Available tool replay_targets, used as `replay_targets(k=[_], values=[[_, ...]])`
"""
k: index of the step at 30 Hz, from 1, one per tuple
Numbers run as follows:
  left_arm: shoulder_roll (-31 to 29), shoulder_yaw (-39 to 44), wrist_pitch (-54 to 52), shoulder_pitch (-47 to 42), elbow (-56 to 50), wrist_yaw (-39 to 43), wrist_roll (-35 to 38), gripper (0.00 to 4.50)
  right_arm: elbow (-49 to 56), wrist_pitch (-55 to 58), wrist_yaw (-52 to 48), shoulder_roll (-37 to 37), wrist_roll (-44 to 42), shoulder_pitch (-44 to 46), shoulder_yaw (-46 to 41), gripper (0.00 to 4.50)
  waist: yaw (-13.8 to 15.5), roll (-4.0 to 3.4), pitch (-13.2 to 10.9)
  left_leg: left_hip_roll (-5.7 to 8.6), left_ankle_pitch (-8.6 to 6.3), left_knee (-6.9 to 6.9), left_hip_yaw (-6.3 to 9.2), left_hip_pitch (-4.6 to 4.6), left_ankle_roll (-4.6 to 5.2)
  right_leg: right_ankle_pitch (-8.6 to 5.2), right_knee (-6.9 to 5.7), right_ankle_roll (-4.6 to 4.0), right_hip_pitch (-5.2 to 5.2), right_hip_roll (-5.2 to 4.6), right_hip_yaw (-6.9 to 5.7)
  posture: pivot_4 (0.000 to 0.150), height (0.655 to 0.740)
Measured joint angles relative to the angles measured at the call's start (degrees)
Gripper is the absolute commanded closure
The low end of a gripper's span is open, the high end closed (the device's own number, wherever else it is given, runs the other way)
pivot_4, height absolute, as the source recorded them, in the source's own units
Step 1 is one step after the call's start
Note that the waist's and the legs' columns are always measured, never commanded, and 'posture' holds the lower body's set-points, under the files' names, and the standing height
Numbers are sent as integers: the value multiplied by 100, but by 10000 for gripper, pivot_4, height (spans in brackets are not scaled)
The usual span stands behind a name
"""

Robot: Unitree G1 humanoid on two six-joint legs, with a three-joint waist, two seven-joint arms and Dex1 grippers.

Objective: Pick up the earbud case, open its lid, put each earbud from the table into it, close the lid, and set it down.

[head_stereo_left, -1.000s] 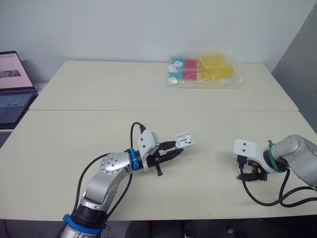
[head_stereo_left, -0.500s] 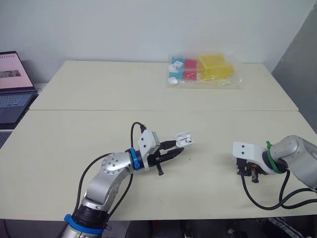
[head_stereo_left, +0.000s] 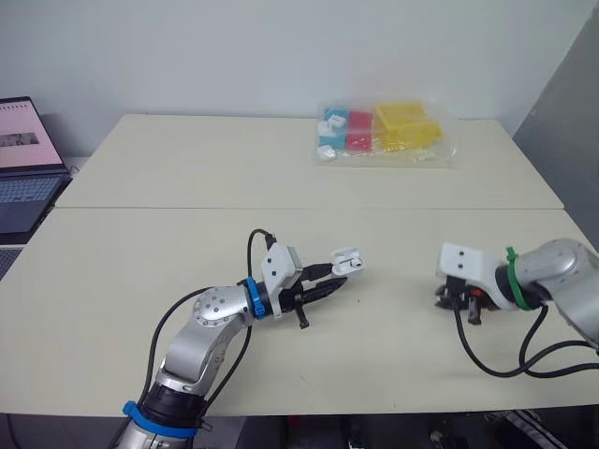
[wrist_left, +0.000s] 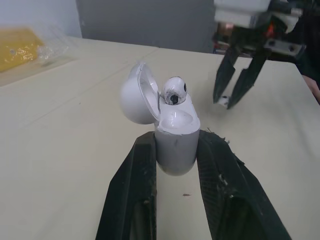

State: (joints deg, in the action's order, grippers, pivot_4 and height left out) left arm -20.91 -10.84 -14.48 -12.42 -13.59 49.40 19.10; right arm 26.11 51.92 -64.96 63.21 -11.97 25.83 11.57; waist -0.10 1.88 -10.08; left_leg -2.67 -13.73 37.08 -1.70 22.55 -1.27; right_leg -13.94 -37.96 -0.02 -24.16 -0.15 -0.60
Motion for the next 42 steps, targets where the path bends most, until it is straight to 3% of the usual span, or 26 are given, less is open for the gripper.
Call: replay_targets(k=[3, 7, 10, 16, 22, 31, 42], values=[[11, 18, -5, -97, 22, -11, 14, 37217, 185, 404, 102, -282, -553, 209, -699, 40936, 4, 1, 0, 1, 0, 1, -2, 3, 0, 0, 3, 0, 1, -1, 2, 1500, 7359], [134, 22, -42, -366, 82, -67, 52, 37217, 787, 1050, 839, -1788, -1662, 746, -2034, 40937, -3, 5, -1, -3, 0, 1, 6, 4, 0, 1, -1, 1, 2, 4, -1, 1500, 7359], [198, 29, -60, -459, 83, -125, 98, 37217, 1018, 1168, 1306, -2247, -1895, 786, -2248, 40937, 1, 3, 1, -2, 0, 0, 9, 5, 0, 1, -1, 1, 3, 4, -4, 1500, 7359], [332, 110, -312, -863, 213, -267, 204, 37217, 1408, 785, 2620, -4213, -2595, 422, -2442, 40936, -4, 5, 2, 1, 0, 4, 7, 14, 0, 2, -3, 1, -2, 1, 0, 1500, 7359], [300, 227, -364, -916, 335, -247, 252, 37217, 1462, -129, 3424, -4693, -2130, -69, -1894, 40936, -7, 4, 3, 1, 0, 2, 6, 11, 0, 1, -4, 1, -2, 1, 1, 1500, 7359], [213, 286, -376, -927, 414, -127, 319, 37217, 724, -2512, 3398, -4629, -740, -739, -789, 40936, -11, 4, 3, 0, 0, 2, 5, 5, 0, 1, -4, 1, 0, 3, 0, 1500, 7359], [116, 305, -259, -927, 492, 4, 318, 37217, 495, -3205, 3500, -4805, -485, -1212, -329, 40937, -9, 4, 3, -2, 0, 1, 5, 3, 0, 1, -5, 0, 0, 4, 1, 1500, 7359]])
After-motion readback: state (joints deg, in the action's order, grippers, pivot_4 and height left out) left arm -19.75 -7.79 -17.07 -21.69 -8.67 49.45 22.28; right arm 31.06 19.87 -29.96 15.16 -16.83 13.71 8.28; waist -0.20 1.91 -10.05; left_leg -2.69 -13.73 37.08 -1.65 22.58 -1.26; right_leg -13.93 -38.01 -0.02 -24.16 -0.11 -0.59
